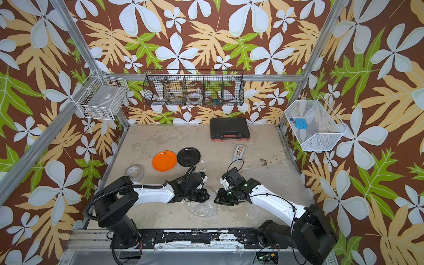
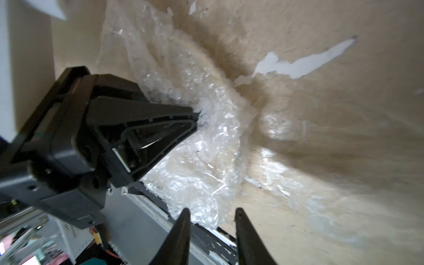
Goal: Wrap dinner plates in bubble wrap
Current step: Pick up the bubble wrap from the center of the board.
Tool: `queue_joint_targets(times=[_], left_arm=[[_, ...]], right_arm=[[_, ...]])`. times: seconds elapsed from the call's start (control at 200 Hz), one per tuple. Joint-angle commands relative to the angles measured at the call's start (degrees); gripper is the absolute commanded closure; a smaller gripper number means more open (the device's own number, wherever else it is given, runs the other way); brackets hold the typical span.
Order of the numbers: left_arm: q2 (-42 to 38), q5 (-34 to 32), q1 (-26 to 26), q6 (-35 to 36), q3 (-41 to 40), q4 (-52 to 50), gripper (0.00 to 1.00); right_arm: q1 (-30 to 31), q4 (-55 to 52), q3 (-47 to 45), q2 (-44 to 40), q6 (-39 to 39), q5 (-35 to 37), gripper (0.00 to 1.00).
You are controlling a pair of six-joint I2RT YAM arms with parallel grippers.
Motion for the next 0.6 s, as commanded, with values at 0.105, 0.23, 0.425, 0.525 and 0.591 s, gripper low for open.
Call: queue_joint_targets(times=[0.105, 0.23, 0.425, 0.525, 0.591], left_arm=[[1.75, -7.31, -0.06, 0.42, -2.22, -23.02, 0.86], [-1.95, -7.0, -0.03, -0.07, -1.41, -22.93, 0.86], [-11.63, -7.64, 0.42, -0.5, 4.23, -25.78, 0.7], [-15.19, -8.71, 1.16, 0.35, 8.62, -28.43, 0.58], [-17.07, -9.16, 1.96, 1.41, 11.74, -30.3, 0.51]], right_arm=[[-0.01, 16.1, -5.68, 4.82, 6.94, -8.65, 0.61], [-0.18, 20.47, -6.83, 6.38, 8.58, -8.99, 0.72], [-4.24, 17.86, -7.34, 5.57, 6.43, -5.42, 0.95], [-7.47, 17.15, -7.13, 4.2, 5.0, -5.16, 0.99], [-8.76, 16.19, -6.13, 3.92, 3.85, -5.08, 1.0]])
